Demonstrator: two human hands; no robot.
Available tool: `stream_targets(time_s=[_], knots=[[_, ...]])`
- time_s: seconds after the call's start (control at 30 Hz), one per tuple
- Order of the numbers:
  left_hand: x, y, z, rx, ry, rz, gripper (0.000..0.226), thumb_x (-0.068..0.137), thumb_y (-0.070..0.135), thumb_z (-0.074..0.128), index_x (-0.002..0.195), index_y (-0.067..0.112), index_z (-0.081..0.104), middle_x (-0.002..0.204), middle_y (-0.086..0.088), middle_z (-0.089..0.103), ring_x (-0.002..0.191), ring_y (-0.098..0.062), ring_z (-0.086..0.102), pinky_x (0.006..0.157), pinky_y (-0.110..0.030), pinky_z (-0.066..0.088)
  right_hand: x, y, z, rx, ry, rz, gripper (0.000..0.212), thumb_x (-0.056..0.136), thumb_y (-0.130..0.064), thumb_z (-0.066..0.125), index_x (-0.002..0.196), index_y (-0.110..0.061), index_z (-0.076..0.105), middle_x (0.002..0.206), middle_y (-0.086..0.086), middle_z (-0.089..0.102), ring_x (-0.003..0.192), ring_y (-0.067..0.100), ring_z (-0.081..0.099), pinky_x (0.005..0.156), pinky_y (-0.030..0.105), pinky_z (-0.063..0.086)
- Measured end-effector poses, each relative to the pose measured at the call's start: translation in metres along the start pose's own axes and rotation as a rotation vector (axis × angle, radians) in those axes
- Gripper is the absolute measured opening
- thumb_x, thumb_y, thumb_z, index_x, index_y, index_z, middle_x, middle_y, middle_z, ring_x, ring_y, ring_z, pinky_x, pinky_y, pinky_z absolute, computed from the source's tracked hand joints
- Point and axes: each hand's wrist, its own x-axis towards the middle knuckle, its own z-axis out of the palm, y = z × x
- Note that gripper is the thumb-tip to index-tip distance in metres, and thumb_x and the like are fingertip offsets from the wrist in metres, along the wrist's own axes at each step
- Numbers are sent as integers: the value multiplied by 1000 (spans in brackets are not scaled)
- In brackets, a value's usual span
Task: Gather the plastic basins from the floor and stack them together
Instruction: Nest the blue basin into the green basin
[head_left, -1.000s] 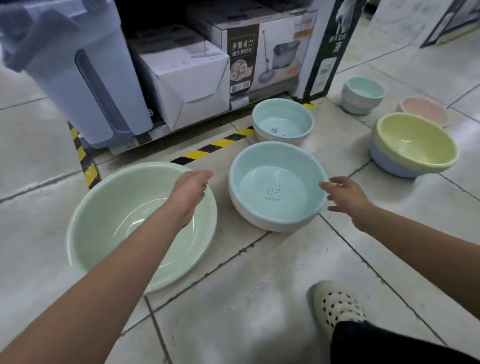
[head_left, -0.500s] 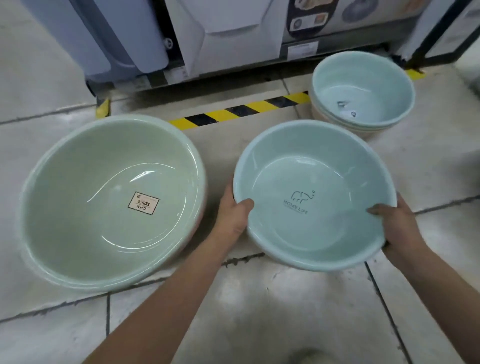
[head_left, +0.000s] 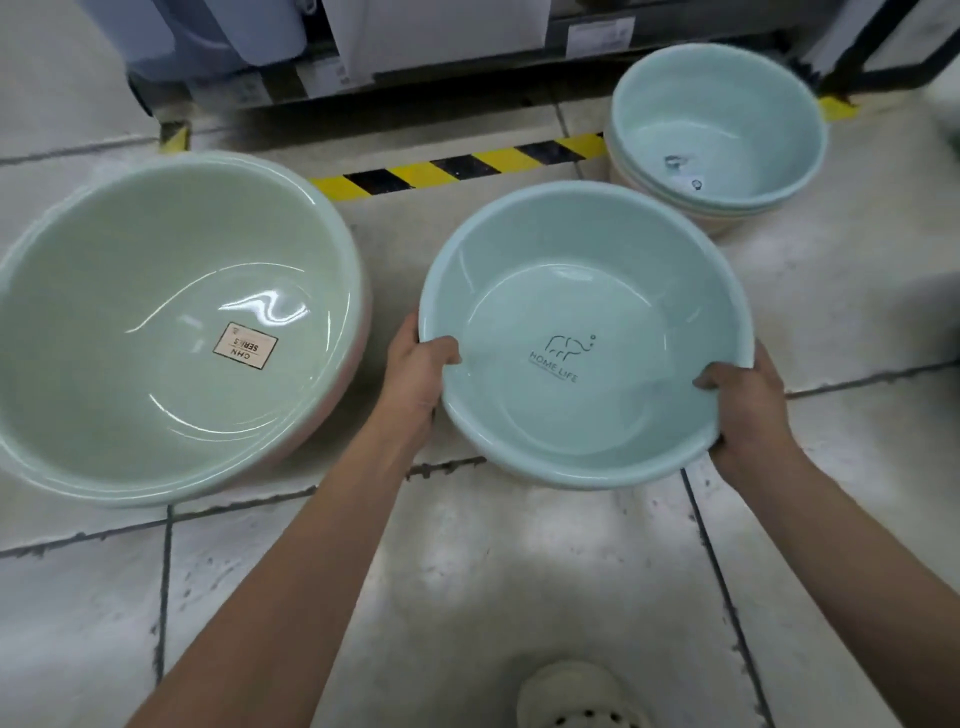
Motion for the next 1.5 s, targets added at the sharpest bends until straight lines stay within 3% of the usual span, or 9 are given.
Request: stream_targets(time_s=[0.27,0.43,0.57,0.7,0.93,1.07,1.23,1.37,1.5], knots=[[-32,56,-4,28,-14,145,34,71,-7,50,95,11,66,83,-7,69,78,-28,63,71,-39,51,-29,-41,7,74,-101,-21,62,64,7,41,115,-20,65,107,11,69,86,31,63,63,35,56],[-57,123,-29,-8,22,252,33,66,-5,51,92,8,66,88,-13,69,80,-31,64,72,-41,53,-54,-105,38,0,-205,-170,64,60,5,45,115,-21,66,120,9,71,103,32,65,88,45,54],[-78,170,-65,-93,151,326,21,66,-5,52,81,7,61,75,-6,64,70,-26,59,63,-32,47,-82,-151,94,-60,-292,-239,52,67,5,43,106,-22,64,99,4,69,87,26,63,74,34,52],[-95,202,-120,-51,270,343,23,67,-4,52,85,7,62,75,-7,60,69,-25,55,61,-29,44,-112,-167,152,-52,-381,-272,59,62,6,45,114,-13,65,96,8,70,82,28,65,70,34,56],[-109,208,-230,160,478,283,14,73,-6,56,78,7,58,80,-13,54,74,-27,53,67,-36,45,-163,-129,239,-101,-568,-234,45,73,14,41,104,-12,62,84,2,65,70,19,59,58,22,49],[-101,186,-277,188,521,259,13,78,-8,56,82,4,60,83,-13,58,75,-29,56,69,-37,47,-173,-90,278,-116,-626,-169,54,69,14,41,114,-9,61,92,7,67,78,25,60,58,23,49],[-75,147,-316,198,542,219,22,76,-8,57,96,-1,64,90,-17,61,79,-30,58,71,-40,47,-172,-42,302,-188,-616,-133,57,71,12,41,119,-13,59,96,4,67,80,24,60,58,24,48],[-58,112,-327,182,565,162,22,74,-12,58,93,-2,64,86,-16,61,78,-31,58,70,-42,48,-170,-18,310,-242,-588,-143,55,74,12,41,116,-17,61,89,-2,68,76,19,62,50,19,47],[-43,100,-328,143,620,166,25,67,-10,61,83,10,66,82,-11,64,79,-30,62,79,-46,56,-160,-3,316,-268,-529,-179,52,73,10,43,109,-21,63,87,-2,68,74,19,61,62,26,49]])
